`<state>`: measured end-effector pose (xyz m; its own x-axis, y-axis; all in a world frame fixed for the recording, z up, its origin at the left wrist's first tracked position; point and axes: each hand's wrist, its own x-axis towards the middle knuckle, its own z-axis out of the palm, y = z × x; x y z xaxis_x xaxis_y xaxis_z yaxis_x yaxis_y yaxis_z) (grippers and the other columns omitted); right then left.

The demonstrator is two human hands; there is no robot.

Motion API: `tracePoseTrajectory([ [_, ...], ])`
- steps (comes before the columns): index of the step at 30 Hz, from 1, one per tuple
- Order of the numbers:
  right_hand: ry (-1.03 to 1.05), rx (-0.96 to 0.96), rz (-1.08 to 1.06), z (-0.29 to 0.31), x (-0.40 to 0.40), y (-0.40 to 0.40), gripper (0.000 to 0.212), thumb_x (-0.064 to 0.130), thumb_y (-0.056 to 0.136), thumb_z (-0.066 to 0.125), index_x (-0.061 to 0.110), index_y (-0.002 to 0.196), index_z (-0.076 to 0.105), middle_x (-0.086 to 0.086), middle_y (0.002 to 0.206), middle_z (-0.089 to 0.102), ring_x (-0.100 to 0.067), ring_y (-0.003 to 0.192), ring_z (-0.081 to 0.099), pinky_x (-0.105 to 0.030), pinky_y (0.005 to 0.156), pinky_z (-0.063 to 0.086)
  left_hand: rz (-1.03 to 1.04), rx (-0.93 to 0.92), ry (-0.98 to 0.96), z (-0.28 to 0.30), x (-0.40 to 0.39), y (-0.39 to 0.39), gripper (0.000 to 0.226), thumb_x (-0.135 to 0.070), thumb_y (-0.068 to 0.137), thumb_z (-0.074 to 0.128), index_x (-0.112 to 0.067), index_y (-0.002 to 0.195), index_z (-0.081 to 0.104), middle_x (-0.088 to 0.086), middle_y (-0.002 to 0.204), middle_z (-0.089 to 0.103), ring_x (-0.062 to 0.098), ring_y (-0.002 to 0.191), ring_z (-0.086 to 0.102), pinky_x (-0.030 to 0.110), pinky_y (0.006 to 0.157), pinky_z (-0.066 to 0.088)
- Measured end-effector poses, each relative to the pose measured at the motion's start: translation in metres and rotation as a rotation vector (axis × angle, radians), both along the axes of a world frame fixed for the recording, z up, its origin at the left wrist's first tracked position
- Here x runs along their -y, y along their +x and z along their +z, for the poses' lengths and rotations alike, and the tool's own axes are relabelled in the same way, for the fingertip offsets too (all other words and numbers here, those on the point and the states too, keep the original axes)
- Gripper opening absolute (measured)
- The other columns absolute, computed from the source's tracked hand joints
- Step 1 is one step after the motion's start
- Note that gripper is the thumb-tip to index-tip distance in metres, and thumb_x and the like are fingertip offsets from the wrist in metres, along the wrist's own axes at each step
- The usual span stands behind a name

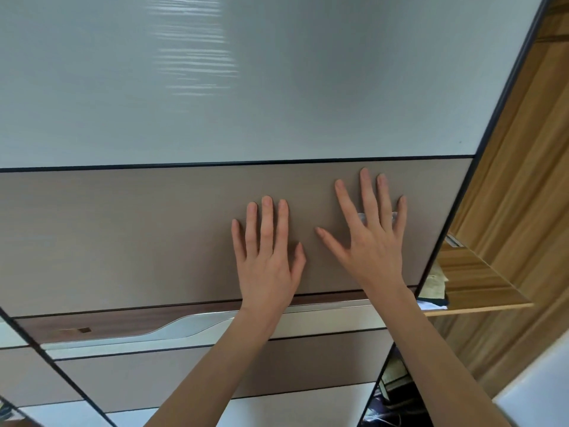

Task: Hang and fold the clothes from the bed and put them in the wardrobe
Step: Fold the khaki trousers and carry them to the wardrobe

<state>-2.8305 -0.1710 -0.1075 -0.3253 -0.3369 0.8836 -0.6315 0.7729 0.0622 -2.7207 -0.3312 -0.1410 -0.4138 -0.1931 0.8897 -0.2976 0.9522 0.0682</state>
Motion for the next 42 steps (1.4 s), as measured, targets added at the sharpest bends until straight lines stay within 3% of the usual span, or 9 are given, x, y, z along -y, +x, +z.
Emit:
tracePoseTrajectory([
  [11, -0.057, -0.007, 0.058, 0.007, -0.058, -0.032, 0.071, 0.059, 0.103, 0.053, 0.025, 0.162, 0.033, -0.013, 0.171, 0.022, -0.036, 0.159, 0.017, -0.064, 0.123, 0.019, -0.053, 0.007, -0.052, 0.003, -0.074, -0.045, 0.069, -0.038, 0.103, 0.057, -0.014, 0.163, 0.032, 0.007, 0.171, 0.023, 0.026, 0.16, 0.018, 0.061, 0.126, 0.019],
  [18, -0.102, 0.003, 0.065, 0.002, -0.093, -0.068, 0.07, 0.057, 0.103, 0.056, 0.024, 0.161, 0.037, -0.013, 0.17, 0.022, -0.037, 0.159, 0.016, -0.067, 0.122, 0.019, -0.095, -0.045, -0.006, 0.006, -0.088, -0.045, 0.062, -0.03, 0.101, 0.061, -0.008, 0.156, 0.044, 0.015, 0.163, 0.039, 0.036, 0.153, 0.035, 0.061, 0.123, 0.025],
  [26, -0.105, -0.011, 0.053, 0.001, -0.145, -0.102, 0.07, 0.055, 0.103, 0.057, 0.023, 0.161, 0.036, -0.013, 0.171, 0.021, -0.036, 0.159, 0.014, -0.062, 0.125, 0.015, 0.002, -0.032, 0.013, -0.004, -0.092, -0.056, 0.069, -0.036, 0.103, 0.059, -0.013, 0.162, 0.033, 0.018, 0.169, 0.025, 0.038, 0.158, 0.021, 0.063, 0.125, 0.02],
  [34, -0.104, 0.06, 0.005, 0.004, -0.192, -0.119, 0.071, 0.057, 0.104, 0.051, 0.022, 0.163, 0.031, -0.013, 0.172, 0.017, -0.034, 0.16, 0.009, -0.06, 0.126, 0.015, -0.048, 0.026, -0.045, -0.013, -0.119, -0.08, 0.073, -0.04, 0.104, 0.057, -0.016, 0.165, 0.025, 0.012, 0.172, 0.016, 0.034, 0.16, 0.013, 0.062, 0.126, 0.017],
  [39, -0.187, 0.045, -0.01, 0.007, -0.199, -0.107, 0.07, 0.054, 0.105, 0.052, 0.018, 0.162, 0.035, -0.015, 0.17, 0.023, -0.034, 0.159, 0.018, -0.06, 0.124, 0.021, -0.075, 0.048, -0.061, -0.011, -0.147, -0.095, 0.07, -0.04, 0.104, 0.056, -0.017, 0.164, 0.028, 0.012, 0.172, 0.02, 0.033, 0.16, 0.016, 0.063, 0.125, 0.019],
  [42, -0.12, 0.053, 0.024, 0.0, -0.188, -0.099, 0.068, 0.056, 0.105, 0.05, 0.022, 0.162, 0.033, -0.011, 0.172, 0.02, -0.032, 0.16, 0.015, -0.063, 0.123, 0.02, -0.11, 0.044, -0.068, -0.008, -0.161, -0.101, 0.068, -0.038, 0.104, 0.056, -0.017, 0.164, 0.03, 0.01, 0.172, 0.022, 0.031, 0.16, 0.018, 0.062, 0.125, 0.019],
])
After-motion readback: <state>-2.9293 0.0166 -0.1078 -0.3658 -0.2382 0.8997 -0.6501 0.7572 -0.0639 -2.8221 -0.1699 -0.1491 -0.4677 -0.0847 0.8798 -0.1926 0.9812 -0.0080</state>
